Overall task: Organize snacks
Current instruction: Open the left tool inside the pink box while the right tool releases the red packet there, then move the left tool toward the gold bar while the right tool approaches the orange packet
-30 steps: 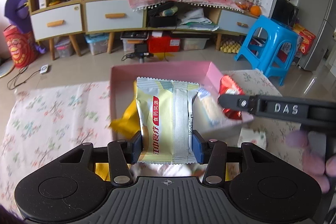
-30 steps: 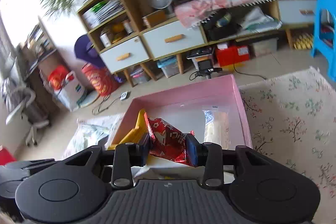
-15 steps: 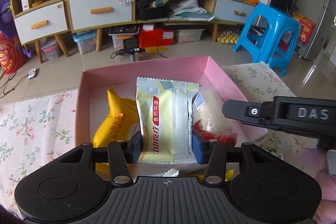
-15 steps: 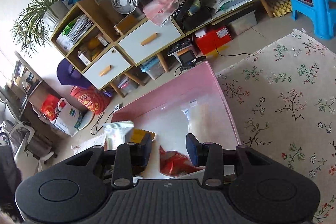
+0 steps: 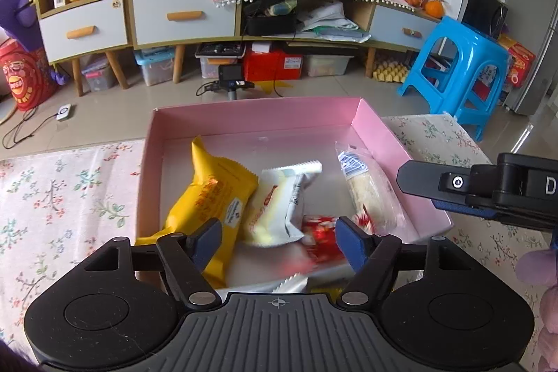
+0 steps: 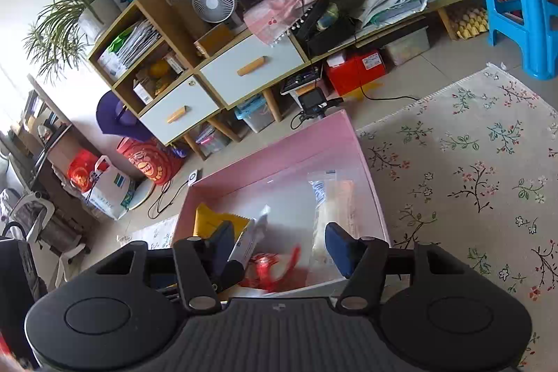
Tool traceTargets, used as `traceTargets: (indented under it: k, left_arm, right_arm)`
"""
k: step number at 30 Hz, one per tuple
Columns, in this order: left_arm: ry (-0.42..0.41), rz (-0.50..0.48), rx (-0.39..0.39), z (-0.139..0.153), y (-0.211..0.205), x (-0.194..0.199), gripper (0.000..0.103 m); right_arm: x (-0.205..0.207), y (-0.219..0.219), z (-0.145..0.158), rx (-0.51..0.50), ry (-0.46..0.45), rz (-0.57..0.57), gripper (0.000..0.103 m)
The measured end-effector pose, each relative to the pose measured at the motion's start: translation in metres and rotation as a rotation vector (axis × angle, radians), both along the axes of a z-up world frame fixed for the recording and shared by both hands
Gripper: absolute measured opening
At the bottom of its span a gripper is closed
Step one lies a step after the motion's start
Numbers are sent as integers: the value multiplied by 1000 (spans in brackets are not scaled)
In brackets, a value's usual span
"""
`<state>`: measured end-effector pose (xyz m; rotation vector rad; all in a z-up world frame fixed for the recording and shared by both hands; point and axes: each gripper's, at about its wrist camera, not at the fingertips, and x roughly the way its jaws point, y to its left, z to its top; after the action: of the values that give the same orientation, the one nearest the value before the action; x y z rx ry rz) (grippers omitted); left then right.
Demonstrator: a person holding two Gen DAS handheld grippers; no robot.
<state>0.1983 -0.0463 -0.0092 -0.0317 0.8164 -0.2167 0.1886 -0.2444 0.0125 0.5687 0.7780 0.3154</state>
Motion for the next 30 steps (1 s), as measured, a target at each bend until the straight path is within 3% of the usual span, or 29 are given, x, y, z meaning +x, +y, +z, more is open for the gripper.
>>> traceTargets:
  k: [5, 12, 17, 30]
  left_arm:
    - [-9, 16, -13, 6, 8, -17, 79]
    - [-4, 35, -33, 12, 22, -43, 82]
    - [-14, 24, 0, 16, 26, -64, 88]
    - [5, 49, 17, 15, 46, -121, 96]
  right_arm:
    - [-5, 6, 8, -46, -34, 42, 64]
    - [-11, 8, 8, -112, -27, 67, 67]
    - [-24, 10, 18, -146, -61, 94, 76]
    - [-69, 22, 24, -265, -102, 185, 88]
